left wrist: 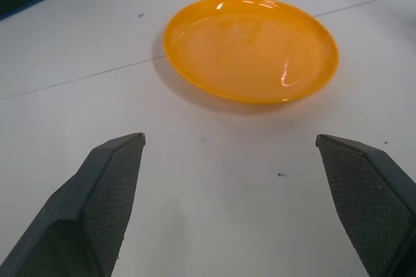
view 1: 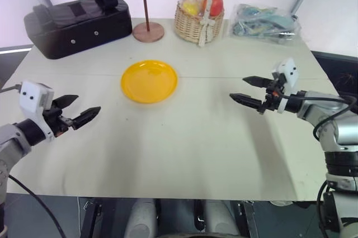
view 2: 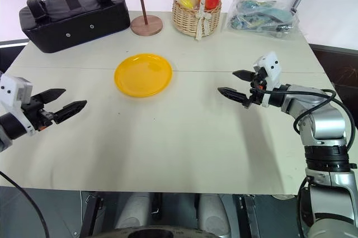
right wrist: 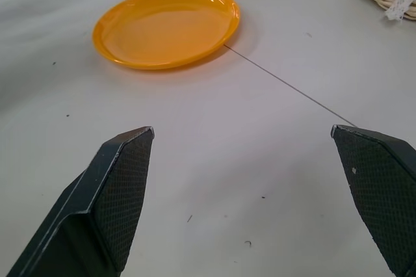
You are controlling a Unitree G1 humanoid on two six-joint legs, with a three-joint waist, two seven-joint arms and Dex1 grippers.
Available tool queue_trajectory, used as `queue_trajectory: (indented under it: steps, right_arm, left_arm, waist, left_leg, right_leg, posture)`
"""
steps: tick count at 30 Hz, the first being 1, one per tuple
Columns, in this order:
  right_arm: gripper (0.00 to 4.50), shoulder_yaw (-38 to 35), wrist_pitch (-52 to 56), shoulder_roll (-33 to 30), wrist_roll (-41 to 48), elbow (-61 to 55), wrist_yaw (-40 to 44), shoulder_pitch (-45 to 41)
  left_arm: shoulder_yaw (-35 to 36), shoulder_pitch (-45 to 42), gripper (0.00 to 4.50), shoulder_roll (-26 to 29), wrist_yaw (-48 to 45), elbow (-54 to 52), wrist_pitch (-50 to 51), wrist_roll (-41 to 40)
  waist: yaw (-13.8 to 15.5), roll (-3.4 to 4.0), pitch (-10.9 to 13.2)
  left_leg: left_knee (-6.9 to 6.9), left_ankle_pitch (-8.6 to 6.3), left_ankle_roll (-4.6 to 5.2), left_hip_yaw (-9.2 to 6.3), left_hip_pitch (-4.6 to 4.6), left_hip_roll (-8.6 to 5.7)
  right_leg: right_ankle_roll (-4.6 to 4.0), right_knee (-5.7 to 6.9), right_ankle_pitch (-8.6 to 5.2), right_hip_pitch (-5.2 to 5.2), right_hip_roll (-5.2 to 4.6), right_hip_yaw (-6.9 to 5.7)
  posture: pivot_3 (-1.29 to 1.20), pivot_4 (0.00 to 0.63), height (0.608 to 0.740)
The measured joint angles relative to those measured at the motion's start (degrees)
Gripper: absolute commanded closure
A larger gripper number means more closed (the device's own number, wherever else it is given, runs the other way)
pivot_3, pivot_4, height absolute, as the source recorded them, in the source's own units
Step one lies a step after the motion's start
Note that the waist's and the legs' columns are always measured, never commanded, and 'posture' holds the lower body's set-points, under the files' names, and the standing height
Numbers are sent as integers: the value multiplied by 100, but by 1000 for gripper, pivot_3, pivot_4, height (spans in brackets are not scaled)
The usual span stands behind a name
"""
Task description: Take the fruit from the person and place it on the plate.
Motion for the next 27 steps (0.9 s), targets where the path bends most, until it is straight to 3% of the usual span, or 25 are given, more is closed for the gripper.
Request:
queue_trajectory:
  steps: [27]
  right_arm:
    - [0, 10, 47, 169, 18, -84, -283, 84]
  left_arm:
    - [-115, -116, 83, -111, 276, -145, 52, -124]
  waist:
    - [-1, 0, 0]
  left_leg:
    - [0, 0, 0, 0, 0, 0]
  right_leg:
    - [0, 1, 0, 0, 0, 0]
  posture:
    - [0, 150, 740]
